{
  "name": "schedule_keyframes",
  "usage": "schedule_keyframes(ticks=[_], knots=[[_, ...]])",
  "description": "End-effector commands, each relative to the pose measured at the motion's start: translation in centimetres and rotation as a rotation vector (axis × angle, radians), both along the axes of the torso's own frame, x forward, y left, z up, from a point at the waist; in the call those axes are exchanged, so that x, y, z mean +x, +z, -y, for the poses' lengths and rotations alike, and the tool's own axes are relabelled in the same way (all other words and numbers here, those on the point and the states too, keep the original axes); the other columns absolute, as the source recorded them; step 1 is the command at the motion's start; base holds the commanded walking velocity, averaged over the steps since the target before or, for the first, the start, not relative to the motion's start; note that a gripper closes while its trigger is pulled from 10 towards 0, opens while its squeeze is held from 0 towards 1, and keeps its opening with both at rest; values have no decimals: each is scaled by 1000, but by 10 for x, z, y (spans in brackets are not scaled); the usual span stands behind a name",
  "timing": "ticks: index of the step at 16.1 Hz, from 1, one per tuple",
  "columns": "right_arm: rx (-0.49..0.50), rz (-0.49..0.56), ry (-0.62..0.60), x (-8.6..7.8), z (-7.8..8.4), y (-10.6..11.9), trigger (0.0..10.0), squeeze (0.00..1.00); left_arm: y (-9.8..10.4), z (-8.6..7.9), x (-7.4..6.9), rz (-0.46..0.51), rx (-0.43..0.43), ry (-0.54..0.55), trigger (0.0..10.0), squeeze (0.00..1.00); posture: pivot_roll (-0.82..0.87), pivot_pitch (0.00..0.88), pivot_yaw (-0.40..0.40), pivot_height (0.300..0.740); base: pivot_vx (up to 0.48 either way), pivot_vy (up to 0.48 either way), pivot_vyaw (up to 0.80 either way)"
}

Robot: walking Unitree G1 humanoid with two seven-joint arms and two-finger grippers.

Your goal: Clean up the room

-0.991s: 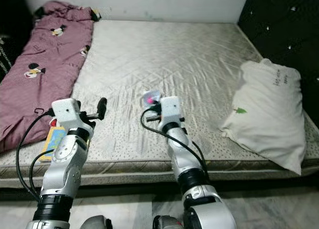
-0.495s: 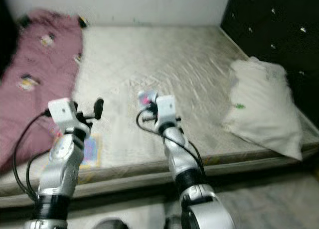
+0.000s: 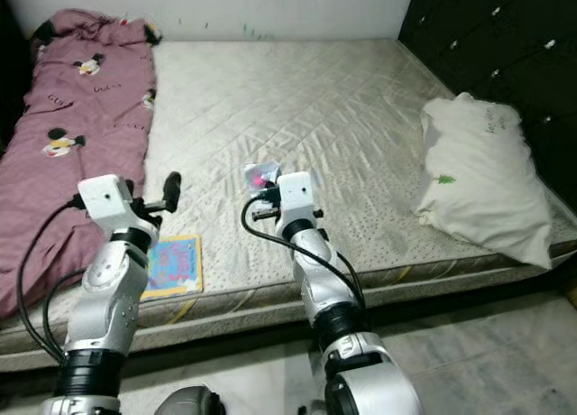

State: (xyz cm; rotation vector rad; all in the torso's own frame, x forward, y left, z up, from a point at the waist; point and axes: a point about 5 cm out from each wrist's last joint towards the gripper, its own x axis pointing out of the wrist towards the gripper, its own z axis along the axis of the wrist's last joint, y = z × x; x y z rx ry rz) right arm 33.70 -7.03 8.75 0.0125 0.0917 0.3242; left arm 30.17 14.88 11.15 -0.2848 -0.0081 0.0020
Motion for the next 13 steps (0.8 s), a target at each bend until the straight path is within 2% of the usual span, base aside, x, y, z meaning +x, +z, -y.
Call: schedule_keyframes(ticks=[1,13], knots=[[-8,6,-22,3,9,2,10000,0,5,7,1,24,-3,-27,10000,0,47,9,-19,740,285,0,0],[-21,10,-17,3,9,2,10000,0,5,8,1,26,-6,-29,10000,0,47,5,-21,740,363,0,0]])
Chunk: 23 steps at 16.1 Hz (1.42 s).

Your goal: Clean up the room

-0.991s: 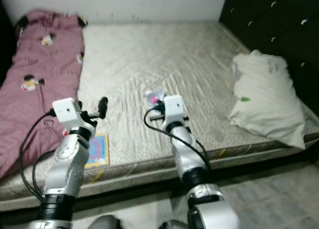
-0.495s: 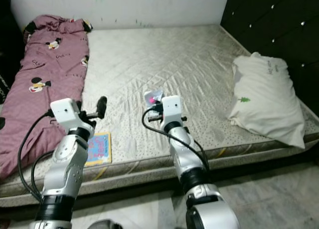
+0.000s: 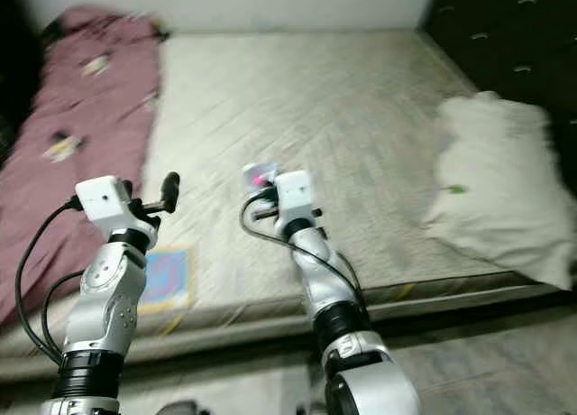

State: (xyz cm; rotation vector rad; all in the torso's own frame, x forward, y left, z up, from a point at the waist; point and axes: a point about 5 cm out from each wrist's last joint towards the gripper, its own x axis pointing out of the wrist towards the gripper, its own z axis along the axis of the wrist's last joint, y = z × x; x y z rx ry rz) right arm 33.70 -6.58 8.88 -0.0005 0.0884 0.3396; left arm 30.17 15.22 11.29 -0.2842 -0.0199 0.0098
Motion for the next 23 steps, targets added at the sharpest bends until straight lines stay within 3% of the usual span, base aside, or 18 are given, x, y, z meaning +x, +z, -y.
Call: schedule_keyframes(ticks=[1,9,23], knots=[[-10,5,-32,3,13,1,10000,0,4,12,1,14,-5,-37,10000,0,47,5,-21,740,337,0,0],[-15,4,-24,2,12,-1,10000,0,-1,11,5,-31,3,12,10000,0,49,0,-20,740,69,0,0],[-26,17,-6,4,10,2,10000,0,-1,10,7,-36,8,22,10000,0,47,2,-23,740,0,480,0]])
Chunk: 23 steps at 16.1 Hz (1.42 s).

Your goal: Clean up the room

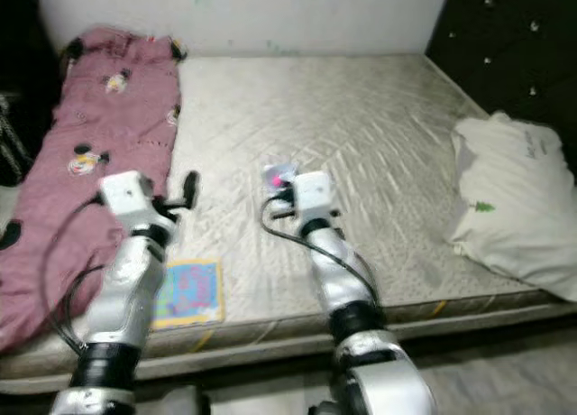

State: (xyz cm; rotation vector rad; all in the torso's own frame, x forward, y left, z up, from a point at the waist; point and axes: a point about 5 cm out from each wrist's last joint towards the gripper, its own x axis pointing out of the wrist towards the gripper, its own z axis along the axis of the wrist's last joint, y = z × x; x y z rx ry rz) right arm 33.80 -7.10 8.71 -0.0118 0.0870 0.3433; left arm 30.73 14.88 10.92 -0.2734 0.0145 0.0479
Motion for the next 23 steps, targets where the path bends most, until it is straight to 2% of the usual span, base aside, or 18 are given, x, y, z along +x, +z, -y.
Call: schedule_keyframes(ticks=[1,11,23], knots=[[-18,16,-7,3,5,4,10000,0,2,6,2,3,-2,-11,10000,0,47,3,-22,740,0,480,0],[-33,31,9,3,2,4,10000,0,3,6,4,6,-3,-2,10000,0,47,0,-17,740,0,480,0],[-60,44,26,5,1,5,10000,0,4,6,7,16,4,1,10000,0,46,0,-24,740,0,480,800]])
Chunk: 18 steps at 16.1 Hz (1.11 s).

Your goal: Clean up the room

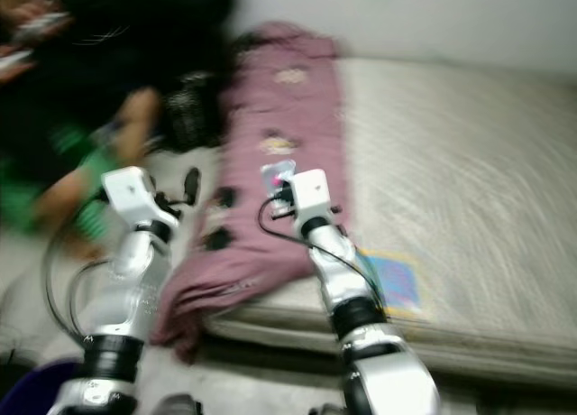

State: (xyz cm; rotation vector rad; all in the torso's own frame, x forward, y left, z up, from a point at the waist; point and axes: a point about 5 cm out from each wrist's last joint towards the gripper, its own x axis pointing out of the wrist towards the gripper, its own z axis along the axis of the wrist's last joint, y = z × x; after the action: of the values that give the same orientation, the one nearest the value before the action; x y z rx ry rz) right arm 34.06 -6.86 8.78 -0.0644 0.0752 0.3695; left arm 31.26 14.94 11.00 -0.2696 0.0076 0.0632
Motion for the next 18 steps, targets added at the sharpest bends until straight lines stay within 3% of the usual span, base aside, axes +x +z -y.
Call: schedule_keyframes(ticks=[1,3,11,18], knots=[[-13,27,0,2,3,5,10000,0,3,5,1,13,2,-14,10000,0,46,0,-24,740,0,480,800],[-14,31,7,3,3,5,10000,0,6,4,1,48,14,-8,10000,0,46,0,-28,740,0,409,616],[-13,34,5,4,1,7,10000,0,9,1,0,73,35,-10,10000,0,52,0,-28,740,0,0,0],[-18,44,-1,5,1,8,10000,0,10,1,2,69,58,-43,10000,0,52,0,-20,740,0,0,766]])
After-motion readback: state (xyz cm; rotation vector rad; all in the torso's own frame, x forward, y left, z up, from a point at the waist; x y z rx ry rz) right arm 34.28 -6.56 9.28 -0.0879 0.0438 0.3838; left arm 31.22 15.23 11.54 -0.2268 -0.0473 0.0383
